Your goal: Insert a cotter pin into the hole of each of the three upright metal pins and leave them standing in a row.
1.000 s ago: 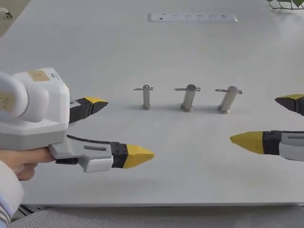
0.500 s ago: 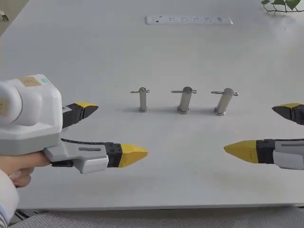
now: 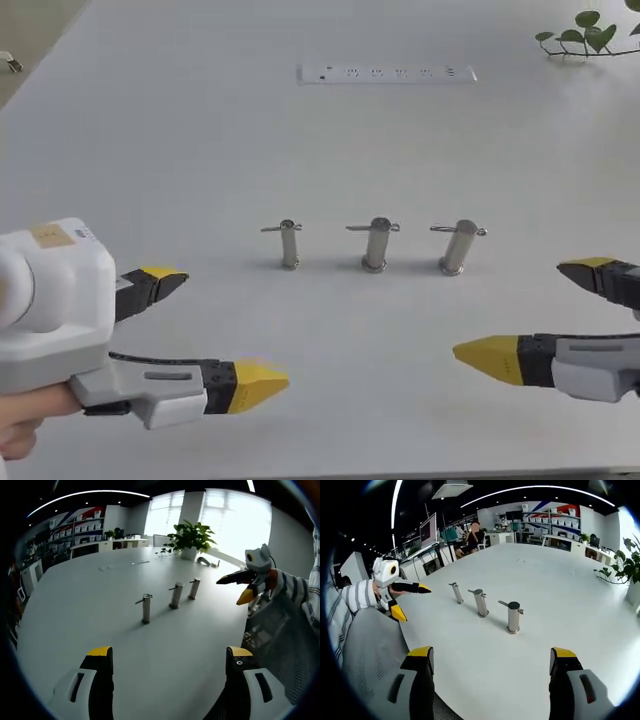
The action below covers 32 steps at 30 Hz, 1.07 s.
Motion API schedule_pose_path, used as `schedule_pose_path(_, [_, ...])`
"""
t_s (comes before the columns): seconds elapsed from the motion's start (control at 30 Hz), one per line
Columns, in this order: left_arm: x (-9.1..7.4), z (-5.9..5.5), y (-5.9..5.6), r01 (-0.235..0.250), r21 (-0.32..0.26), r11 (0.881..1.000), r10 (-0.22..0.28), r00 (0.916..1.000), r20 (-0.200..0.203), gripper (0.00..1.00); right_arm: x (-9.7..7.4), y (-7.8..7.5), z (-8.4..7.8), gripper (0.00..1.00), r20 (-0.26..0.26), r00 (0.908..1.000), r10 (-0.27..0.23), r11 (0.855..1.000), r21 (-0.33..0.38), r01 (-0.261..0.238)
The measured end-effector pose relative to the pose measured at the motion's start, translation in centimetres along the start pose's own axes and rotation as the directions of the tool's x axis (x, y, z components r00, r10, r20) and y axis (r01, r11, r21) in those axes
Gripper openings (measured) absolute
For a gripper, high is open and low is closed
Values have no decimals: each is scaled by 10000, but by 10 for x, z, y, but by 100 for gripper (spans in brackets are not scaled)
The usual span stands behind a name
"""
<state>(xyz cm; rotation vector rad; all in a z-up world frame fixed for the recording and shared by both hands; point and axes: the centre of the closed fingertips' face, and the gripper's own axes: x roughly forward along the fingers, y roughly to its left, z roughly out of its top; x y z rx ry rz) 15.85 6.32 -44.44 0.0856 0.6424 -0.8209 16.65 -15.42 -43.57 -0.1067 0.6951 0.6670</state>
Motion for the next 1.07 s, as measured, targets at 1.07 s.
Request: schedule_pose_path(1.07, [-18, 8, 23, -904, -1103, 9898, 998, 9915, 832, 92, -15, -11, 3, 91, 714, 9974, -92, 9905, 1372, -7])
